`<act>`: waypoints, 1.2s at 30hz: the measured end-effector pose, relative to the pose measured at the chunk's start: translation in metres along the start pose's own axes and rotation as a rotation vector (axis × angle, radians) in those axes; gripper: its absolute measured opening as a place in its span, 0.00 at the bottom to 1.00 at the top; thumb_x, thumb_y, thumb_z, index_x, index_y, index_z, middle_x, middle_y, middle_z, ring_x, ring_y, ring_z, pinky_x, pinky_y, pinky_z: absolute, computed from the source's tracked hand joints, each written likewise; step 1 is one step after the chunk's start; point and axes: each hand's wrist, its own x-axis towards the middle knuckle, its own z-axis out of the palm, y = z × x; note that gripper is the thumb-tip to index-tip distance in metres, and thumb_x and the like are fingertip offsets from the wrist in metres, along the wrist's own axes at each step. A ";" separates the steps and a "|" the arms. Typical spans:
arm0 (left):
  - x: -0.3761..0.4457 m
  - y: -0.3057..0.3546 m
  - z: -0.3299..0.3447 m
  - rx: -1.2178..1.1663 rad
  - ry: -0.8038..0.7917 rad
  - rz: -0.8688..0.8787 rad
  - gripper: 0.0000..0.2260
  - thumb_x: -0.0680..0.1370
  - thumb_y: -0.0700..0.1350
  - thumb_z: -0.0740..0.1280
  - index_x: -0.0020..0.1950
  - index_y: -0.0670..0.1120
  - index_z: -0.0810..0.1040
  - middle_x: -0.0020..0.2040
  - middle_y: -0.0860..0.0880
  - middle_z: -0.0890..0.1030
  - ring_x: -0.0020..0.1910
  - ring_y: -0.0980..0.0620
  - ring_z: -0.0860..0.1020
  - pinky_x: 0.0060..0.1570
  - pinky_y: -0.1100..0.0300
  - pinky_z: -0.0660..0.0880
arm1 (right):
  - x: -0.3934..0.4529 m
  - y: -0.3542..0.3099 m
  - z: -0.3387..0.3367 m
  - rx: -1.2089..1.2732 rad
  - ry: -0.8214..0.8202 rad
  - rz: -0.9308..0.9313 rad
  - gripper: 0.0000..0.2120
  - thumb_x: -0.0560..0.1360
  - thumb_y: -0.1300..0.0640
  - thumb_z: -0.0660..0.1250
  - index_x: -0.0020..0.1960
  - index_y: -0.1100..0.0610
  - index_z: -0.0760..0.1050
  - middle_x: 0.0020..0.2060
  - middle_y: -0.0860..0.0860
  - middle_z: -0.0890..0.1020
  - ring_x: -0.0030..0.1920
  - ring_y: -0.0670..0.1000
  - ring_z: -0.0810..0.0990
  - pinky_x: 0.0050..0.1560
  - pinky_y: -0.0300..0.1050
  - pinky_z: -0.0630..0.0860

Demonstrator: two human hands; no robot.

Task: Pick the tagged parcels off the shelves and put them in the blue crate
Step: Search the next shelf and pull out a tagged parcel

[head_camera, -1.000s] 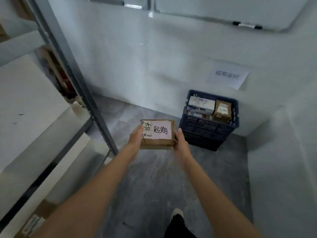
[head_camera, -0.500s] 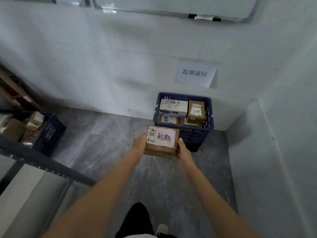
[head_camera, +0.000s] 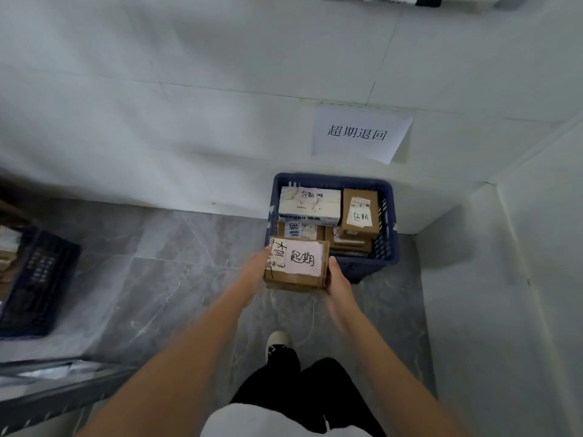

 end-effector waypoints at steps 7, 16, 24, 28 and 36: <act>0.085 0.044 0.027 -0.010 0.040 -0.105 0.19 0.83 0.49 0.56 0.66 0.39 0.76 0.63 0.41 0.79 0.64 0.43 0.75 0.67 0.53 0.70 | 0.084 -0.047 0.002 -0.001 0.024 0.074 0.21 0.83 0.45 0.53 0.65 0.56 0.76 0.59 0.54 0.81 0.58 0.54 0.79 0.66 0.54 0.72; 0.195 0.031 0.062 -0.095 0.183 -0.288 0.16 0.83 0.48 0.58 0.61 0.39 0.78 0.57 0.42 0.81 0.54 0.47 0.79 0.62 0.52 0.72 | 0.197 -0.057 -0.009 -0.116 0.031 0.227 0.16 0.82 0.45 0.54 0.48 0.49 0.78 0.51 0.51 0.82 0.52 0.51 0.80 0.62 0.49 0.74; 0.294 0.020 0.068 -0.033 0.173 -0.424 0.20 0.81 0.55 0.59 0.65 0.44 0.77 0.61 0.44 0.80 0.58 0.44 0.79 0.60 0.49 0.75 | 0.296 -0.041 -0.007 -0.186 -0.002 0.348 0.17 0.82 0.42 0.53 0.46 0.45 0.77 0.45 0.45 0.82 0.45 0.45 0.78 0.55 0.43 0.71; 0.344 0.022 0.067 0.007 0.141 -0.463 0.21 0.80 0.56 0.59 0.68 0.45 0.74 0.64 0.45 0.78 0.62 0.43 0.76 0.66 0.47 0.71 | 0.341 -0.029 0.001 -0.174 0.003 0.335 0.16 0.81 0.38 0.51 0.46 0.41 0.75 0.43 0.38 0.79 0.47 0.41 0.75 0.62 0.43 0.63; 0.417 0.003 0.067 0.088 0.181 -0.452 0.19 0.81 0.53 0.57 0.68 0.46 0.70 0.45 0.51 0.74 0.39 0.55 0.71 0.46 0.59 0.66 | 0.406 -0.008 -0.001 -0.322 -0.061 0.432 0.25 0.80 0.34 0.47 0.71 0.43 0.66 0.70 0.47 0.70 0.71 0.49 0.64 0.70 0.48 0.54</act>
